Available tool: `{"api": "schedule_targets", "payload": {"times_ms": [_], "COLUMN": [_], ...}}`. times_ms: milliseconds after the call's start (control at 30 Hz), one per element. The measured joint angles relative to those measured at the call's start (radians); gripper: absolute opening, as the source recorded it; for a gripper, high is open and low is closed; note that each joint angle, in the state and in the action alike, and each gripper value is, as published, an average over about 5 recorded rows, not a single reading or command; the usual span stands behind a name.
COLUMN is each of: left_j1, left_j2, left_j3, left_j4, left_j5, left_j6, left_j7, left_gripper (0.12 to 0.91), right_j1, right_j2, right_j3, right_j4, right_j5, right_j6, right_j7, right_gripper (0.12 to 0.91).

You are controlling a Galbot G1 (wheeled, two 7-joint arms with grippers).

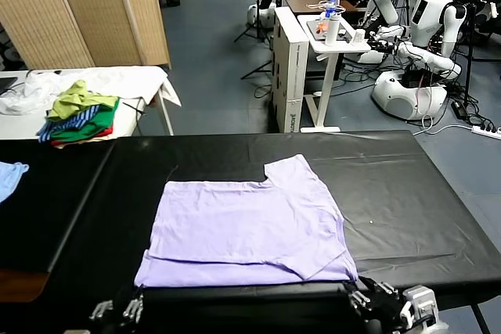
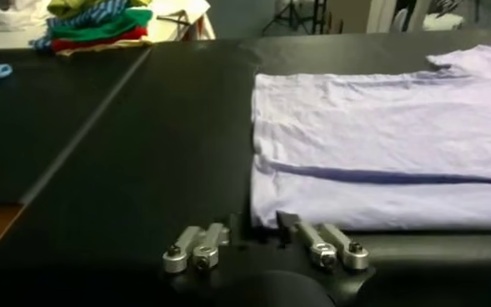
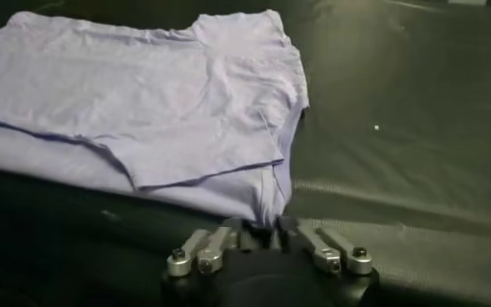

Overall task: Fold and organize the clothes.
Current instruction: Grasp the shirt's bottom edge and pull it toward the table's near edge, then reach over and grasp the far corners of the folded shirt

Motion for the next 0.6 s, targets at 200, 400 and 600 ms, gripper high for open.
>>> {"api": "schedule_targets", "payload": {"times_ms": [200,400,600], "left_j1": [-0.152,-0.358,-0.549], "left_j2": [0.072,0.17,0.255], "left_j3": [-0.028,-0.003,0.052], "left_j4": [0.03,0.138,0.258], "left_j5": [-0.217,-0.382,-0.5], "left_j6": [0.03,0.066,0.104], "left_j7": [-0.079,-0.125,-0.133], "left_gripper": [0.907,0.907,0.907], "right_j1": [0.309,0.601,0.809], "right_j2": [-0.007,0.021,0.078], "right_j3": [-0.164,-0.355,-0.508], "right_j4": [-0.169,-0.343,-0.515], "right_j5": [0.01,-0.002,-0.041], "right_j6": [-0.022,-0.061,-0.067], "right_j7": [0.047,0.075,0.072], "right_gripper": [0.907,0.907,0.907]}}
